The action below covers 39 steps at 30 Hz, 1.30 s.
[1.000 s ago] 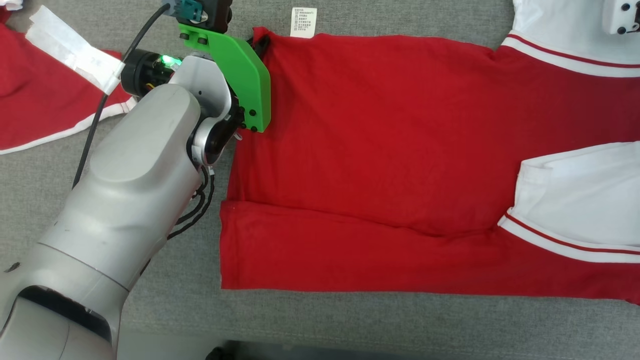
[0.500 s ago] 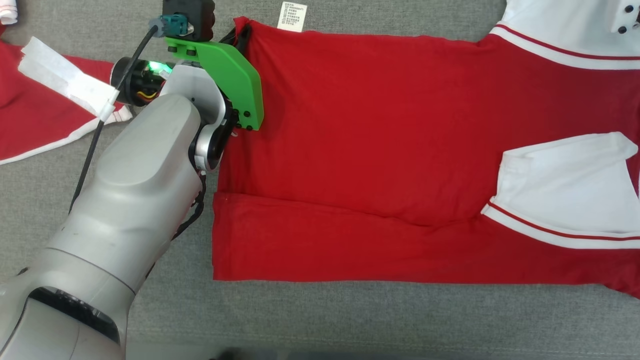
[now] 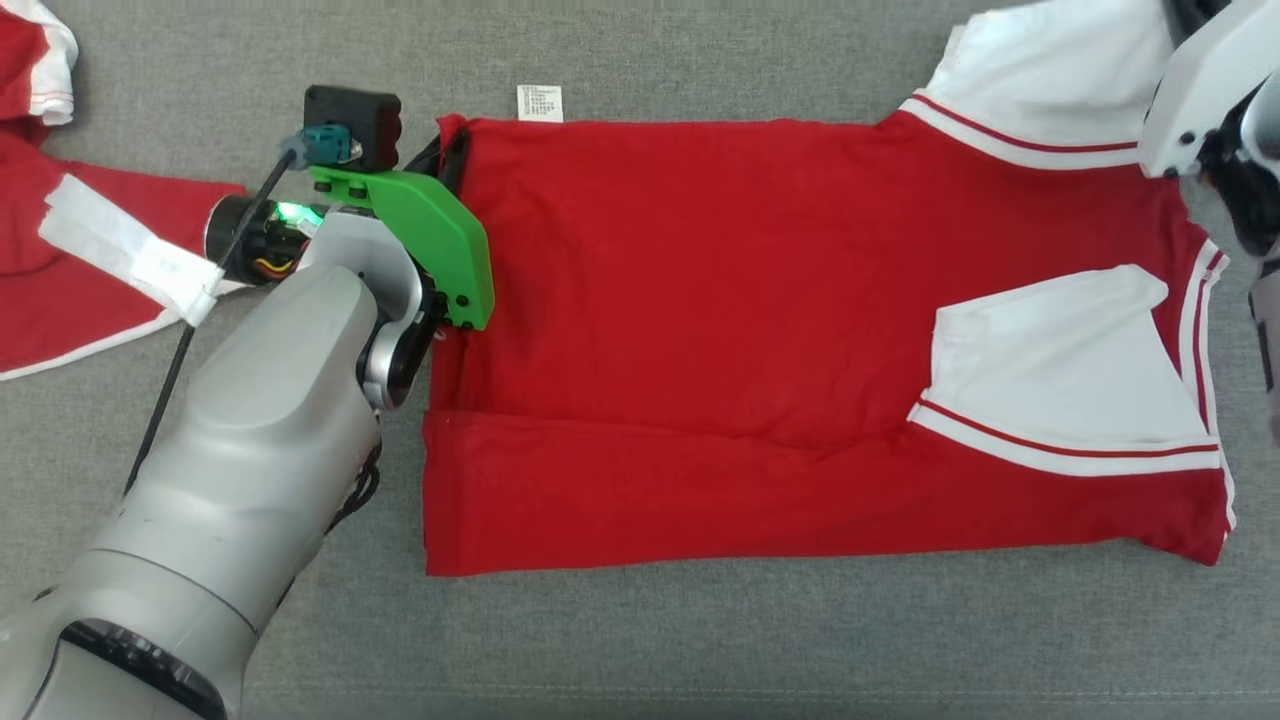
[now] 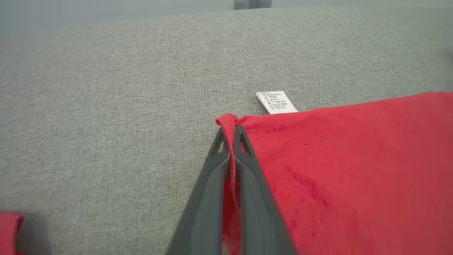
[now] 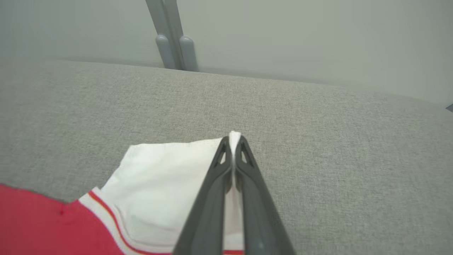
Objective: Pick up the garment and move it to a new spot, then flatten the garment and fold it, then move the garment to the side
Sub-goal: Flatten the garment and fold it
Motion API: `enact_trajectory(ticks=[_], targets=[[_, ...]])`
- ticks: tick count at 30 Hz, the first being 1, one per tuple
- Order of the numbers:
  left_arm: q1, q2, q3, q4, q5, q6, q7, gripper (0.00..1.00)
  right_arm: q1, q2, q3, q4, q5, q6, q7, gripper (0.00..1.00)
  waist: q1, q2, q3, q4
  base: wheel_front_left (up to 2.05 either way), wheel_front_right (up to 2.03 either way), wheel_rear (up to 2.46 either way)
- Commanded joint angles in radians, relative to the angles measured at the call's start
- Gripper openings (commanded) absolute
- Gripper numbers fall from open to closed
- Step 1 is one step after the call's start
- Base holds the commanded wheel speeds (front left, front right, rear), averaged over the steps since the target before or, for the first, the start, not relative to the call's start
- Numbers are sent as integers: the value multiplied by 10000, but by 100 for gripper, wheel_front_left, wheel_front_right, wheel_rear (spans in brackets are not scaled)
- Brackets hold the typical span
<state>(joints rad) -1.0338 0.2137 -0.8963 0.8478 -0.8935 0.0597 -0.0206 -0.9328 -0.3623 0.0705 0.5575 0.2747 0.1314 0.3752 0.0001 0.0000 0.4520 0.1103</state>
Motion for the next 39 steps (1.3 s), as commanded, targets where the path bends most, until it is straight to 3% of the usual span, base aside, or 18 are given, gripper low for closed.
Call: enact_trajectory(ticks=[1,10,19,31,39], targets=[[255,102,-73,12,112,-101,-129,0,383,-27,54,-277,235,-13,104,0,-1,0,-433,-178,0,0,0],[1031,683,-851,-138,1032,-468,-1489,0,2851,-170,302,-2683,1387,-13,1129,0,-1,0,-1265,-478,0,0,0],[1669,1162,-1115,-215,1979,-306,-2396,0,5149,-169,-51,-5118,1854,-11,2745,0,-1,0,-1581,-651,0,0,0],[3523,2049,478,-2791,4255,123,-2442,0,7024,327,-763,-6890,1922,-11,4228,0,-1,0,-1653,-741,0,0,0],[4504,1970,1367,-3095,5158,-74,-2445,0,7706,685,-1161,-7395,1845,-11,4882,0,-1,0,-1725,-664,0,0,0]])
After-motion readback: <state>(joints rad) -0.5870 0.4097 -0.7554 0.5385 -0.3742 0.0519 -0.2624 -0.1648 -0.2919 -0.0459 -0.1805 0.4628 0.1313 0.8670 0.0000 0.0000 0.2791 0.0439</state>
